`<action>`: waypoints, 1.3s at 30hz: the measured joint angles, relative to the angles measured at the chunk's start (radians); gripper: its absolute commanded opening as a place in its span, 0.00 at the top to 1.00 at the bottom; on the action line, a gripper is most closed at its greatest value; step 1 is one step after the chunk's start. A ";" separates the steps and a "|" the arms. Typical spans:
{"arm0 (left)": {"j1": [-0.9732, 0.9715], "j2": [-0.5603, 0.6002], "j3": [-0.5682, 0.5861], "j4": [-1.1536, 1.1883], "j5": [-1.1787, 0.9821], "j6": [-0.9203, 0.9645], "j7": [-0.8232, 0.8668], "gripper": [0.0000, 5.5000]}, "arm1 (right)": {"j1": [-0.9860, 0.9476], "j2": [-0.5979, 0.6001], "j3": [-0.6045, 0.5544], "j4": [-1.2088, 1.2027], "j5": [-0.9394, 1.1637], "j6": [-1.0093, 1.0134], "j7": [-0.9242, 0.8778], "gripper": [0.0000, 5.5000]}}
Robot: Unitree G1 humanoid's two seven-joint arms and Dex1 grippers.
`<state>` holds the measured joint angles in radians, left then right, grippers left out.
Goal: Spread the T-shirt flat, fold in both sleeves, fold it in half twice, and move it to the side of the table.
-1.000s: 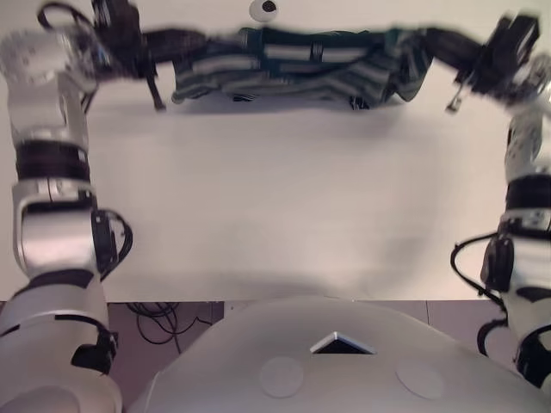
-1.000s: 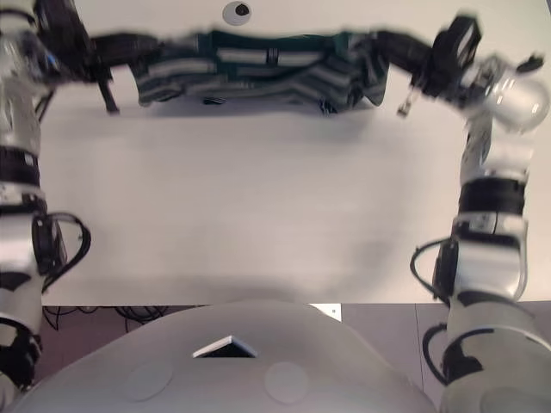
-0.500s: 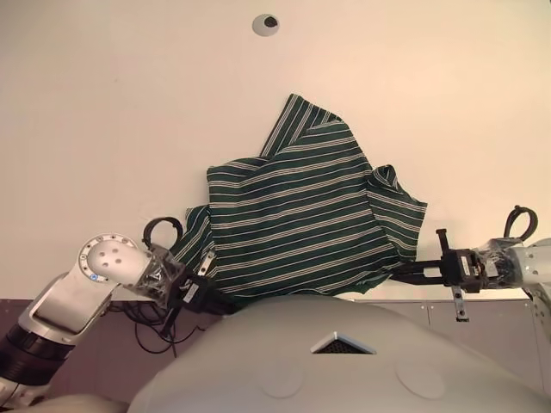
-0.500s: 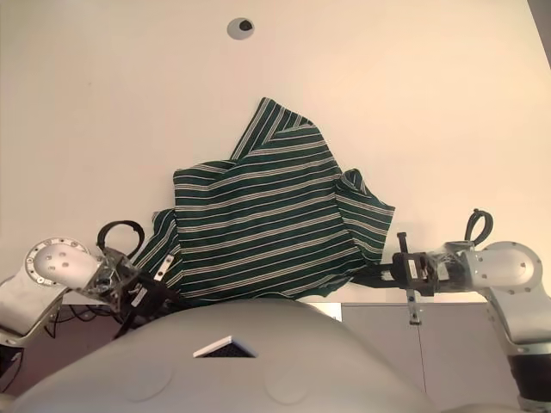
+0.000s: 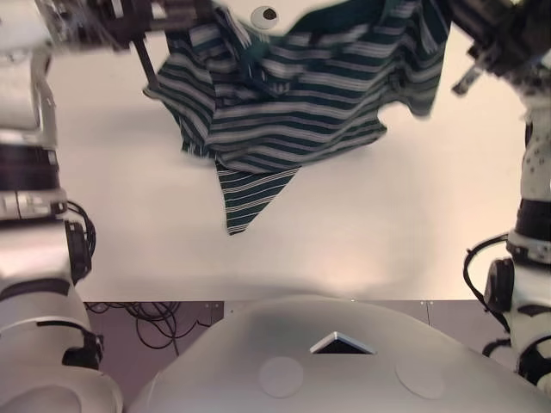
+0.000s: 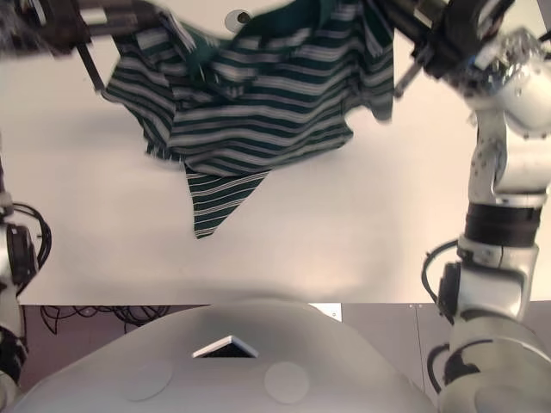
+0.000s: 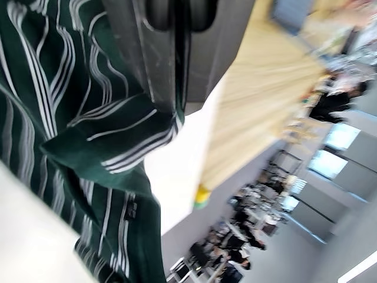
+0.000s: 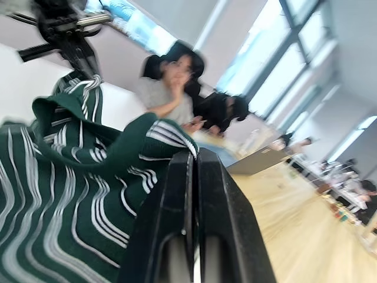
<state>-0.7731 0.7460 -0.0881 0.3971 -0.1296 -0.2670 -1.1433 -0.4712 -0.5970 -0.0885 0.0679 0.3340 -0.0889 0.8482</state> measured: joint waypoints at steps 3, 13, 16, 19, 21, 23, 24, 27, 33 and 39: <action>-0.247 -0.042 -0.047 0.349 0.191 -0.152 0.212 0.99 | -0.219 0.003 0.012 0.261 -0.076 -0.039 -0.068 1.00; -0.718 -0.177 -0.267 0.914 0.637 -0.201 0.822 0.99 | -0.832 0.081 0.107 1.108 -0.375 -0.246 -0.300 1.00; -0.746 -0.211 -0.287 0.941 0.678 -0.171 0.868 0.99 | -0.895 0.081 0.109 1.185 -0.412 -0.256 -0.353 1.00; -0.769 -0.220 -0.292 0.957 0.700 -0.142 0.913 0.99 | -0.929 0.081 0.110 1.225 -0.437 -0.255 -0.397 1.00; -0.775 -0.225 -0.292 0.958 0.706 -0.133 0.935 0.99 | -0.947 0.081 0.106 1.236 -0.446 -0.255 -0.417 1.00; -0.775 -0.234 -0.295 0.959 0.719 -0.135 0.949 0.99 | -0.957 0.081 0.098 1.240 -0.451 -0.255 -0.422 1.00; -0.775 -0.237 -0.299 0.959 0.722 -0.137 0.957 0.99 | -0.958 0.081 0.094 1.241 -0.452 -0.255 -0.426 1.00; -0.775 -0.241 -0.302 0.959 0.738 -0.147 0.981 0.99 | -0.958 0.078 0.079 1.244 -0.452 -0.257 -0.440 1.00; -0.828 -0.242 -0.295 0.966 0.740 -0.127 1.030 0.99 | -0.989 0.073 0.049 1.246 -0.452 -0.259 -0.492 1.00; -0.865 -0.241 -0.265 0.966 0.735 -0.116 1.037 0.99 | -1.043 0.069 0.047 1.246 -0.455 -0.259 -0.501 1.00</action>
<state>-1.6383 0.5046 -0.3536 1.3632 0.6054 -0.3832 -0.1064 -1.5140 -0.5284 -0.0419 1.3143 -0.1207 -0.3479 0.3473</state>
